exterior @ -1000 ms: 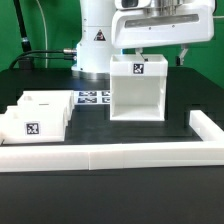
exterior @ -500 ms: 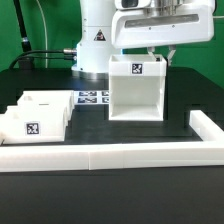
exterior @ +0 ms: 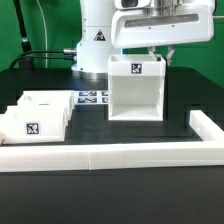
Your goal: Assemble drawer
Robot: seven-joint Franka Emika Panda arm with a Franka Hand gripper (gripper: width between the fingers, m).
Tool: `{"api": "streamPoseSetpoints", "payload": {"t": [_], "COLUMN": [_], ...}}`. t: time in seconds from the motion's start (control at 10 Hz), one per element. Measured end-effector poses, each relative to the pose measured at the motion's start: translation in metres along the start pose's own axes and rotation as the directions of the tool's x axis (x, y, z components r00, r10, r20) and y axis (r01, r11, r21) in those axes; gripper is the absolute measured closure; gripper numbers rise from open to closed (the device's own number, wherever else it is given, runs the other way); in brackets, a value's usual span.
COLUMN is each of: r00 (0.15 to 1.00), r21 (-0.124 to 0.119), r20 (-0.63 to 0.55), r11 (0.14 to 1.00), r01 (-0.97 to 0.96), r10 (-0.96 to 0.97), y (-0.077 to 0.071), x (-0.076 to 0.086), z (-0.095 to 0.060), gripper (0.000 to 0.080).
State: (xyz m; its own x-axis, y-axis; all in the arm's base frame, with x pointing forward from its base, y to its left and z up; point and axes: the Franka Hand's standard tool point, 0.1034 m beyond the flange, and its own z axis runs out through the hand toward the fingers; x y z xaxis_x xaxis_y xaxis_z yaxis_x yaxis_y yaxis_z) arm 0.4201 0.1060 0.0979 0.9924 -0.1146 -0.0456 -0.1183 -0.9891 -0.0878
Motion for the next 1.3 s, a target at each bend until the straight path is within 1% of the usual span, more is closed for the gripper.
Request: {"api": "streamPoseSetpoints", "payload": {"t": [0.1,0.2,0.3,0.5,0.6,0.8,0.9,1.0,1.3], "r00": [1.000,0.998,0.997,0.996,0.996,0.992,0.990,0.988,0.990], "r21": [0.002,0.007,0.013,0.025,0.028,0.035,0.038,0.037,0.040], "r20": [-0.003,-0.017,-0.024,-0.049,-0.058,-0.093,-0.107,-0.115,-0.118], "r11": [1.000,0.999,0.997,0.997,0.997,0.995,0.995,0.993,0.996], "r01": [0.026,0.052,0.072,0.069,0.071,0.088,0.095,0.108,0.082], "r10": [-0.026,-0.052,-0.071,-0.068,-0.069,-0.085,-0.090,-0.103,-0.076], "y": [0.002,0.006,0.009,0.009,0.010,0.015,0.015,0.016,0.015], "x": [0.005,0.020,0.037,0.077,0.092,0.133,0.146,0.152,0.152], "z": [-0.001,-0.004,-0.005,-0.007,-0.006,-0.008,-0.009,-0.011,-0.012], "gripper": [0.0761,0.0761,0.0761,0.0760,0.0758,0.0756,0.0755,0.0755,0.0755]}}
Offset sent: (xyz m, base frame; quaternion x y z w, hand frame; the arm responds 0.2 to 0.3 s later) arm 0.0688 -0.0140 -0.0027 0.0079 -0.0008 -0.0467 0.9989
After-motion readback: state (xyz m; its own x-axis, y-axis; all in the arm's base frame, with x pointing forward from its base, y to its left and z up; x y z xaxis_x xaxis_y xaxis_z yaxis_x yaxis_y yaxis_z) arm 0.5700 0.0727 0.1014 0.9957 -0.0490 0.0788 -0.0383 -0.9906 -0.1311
